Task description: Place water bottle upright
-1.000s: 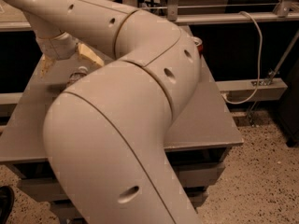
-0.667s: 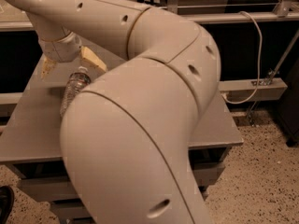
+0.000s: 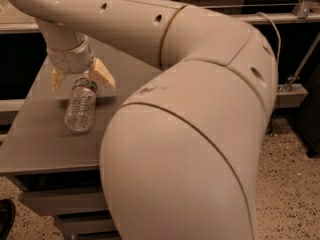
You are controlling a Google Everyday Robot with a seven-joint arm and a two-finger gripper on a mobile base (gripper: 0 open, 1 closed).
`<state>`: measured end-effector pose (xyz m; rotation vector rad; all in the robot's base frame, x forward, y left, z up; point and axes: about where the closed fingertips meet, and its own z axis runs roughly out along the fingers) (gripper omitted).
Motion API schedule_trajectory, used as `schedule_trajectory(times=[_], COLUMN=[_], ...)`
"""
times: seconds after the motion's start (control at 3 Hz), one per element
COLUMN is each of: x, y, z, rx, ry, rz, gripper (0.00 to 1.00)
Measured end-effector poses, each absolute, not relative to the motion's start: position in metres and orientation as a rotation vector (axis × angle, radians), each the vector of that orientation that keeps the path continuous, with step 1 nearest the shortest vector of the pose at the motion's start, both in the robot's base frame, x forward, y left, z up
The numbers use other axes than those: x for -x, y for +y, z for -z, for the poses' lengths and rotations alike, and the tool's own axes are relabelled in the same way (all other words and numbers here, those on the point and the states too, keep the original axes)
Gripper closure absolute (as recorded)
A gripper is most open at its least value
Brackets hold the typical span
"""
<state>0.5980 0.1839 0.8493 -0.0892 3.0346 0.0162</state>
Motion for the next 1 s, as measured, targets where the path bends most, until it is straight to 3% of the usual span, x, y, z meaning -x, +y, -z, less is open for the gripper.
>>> schedule_trajectory(times=[1.0], x=[-0.605], y=[0.177], z=[-0.86], rx=[0.181], ry=[2.996], rz=[0.027], gripper=[0.88])
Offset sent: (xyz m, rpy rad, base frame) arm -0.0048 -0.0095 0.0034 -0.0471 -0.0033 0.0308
